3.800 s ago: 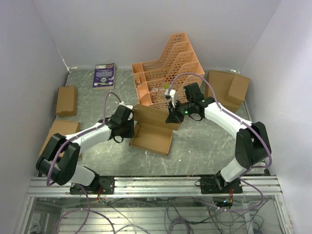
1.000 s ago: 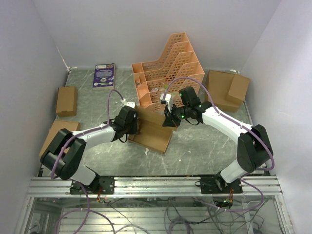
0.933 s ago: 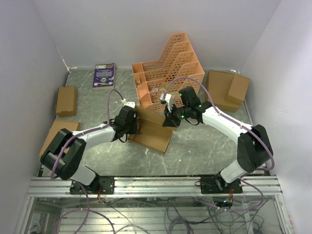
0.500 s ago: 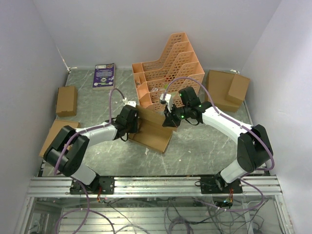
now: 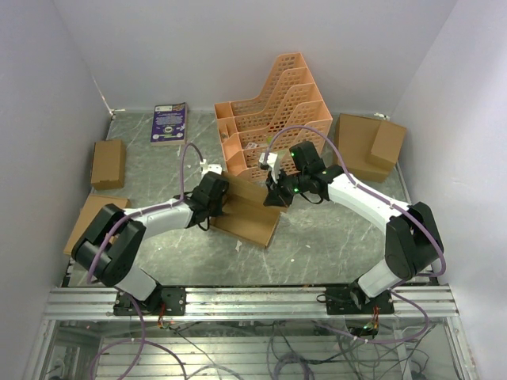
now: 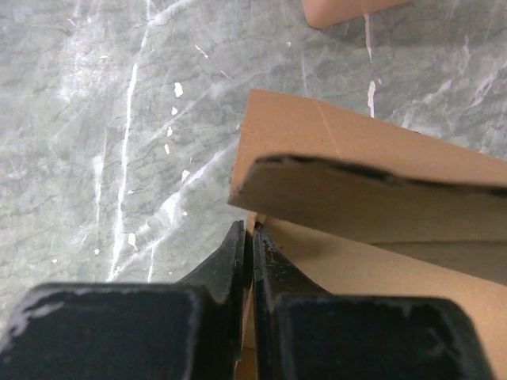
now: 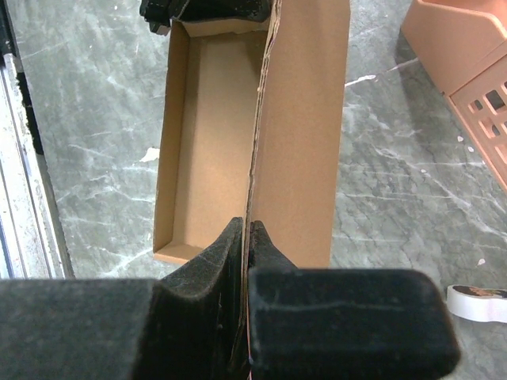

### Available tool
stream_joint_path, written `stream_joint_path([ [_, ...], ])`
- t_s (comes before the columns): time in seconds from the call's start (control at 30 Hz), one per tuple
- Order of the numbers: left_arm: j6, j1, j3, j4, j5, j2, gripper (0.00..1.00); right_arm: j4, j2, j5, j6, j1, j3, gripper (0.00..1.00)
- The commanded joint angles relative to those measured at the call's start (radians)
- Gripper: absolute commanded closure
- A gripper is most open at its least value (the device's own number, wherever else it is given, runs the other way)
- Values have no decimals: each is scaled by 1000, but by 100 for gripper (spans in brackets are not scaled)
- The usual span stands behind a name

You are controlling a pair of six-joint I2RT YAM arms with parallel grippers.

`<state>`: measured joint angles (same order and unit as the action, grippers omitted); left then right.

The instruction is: Fold the paper box

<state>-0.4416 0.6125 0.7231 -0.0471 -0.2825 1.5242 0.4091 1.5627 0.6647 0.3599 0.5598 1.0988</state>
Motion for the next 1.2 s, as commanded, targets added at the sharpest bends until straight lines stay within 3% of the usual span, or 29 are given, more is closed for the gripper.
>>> stream_joint_path([
  [0.0,0,26,4,-77,-139,-18,86,0,-3,79,19,20,1,100],
  [0.1,11,28,-25,-16,-92,-46,72,-3,-8,104,16,21,-2,100],
  [0.3,17,26,0,53,-51,-65,64,-2,-8,115,19,22,-1,100],
  [0.47,16,8,3,106,-5,-65,63,0,-9,116,22,23,-4,100],
  [0.73,-38,-84,-73,227,213,-106,58,-5,-12,113,19,23,-4,100],
  [1.17,-74,-149,-139,187,310,-150,55,-57,-32,55,-71,17,9,100],
])
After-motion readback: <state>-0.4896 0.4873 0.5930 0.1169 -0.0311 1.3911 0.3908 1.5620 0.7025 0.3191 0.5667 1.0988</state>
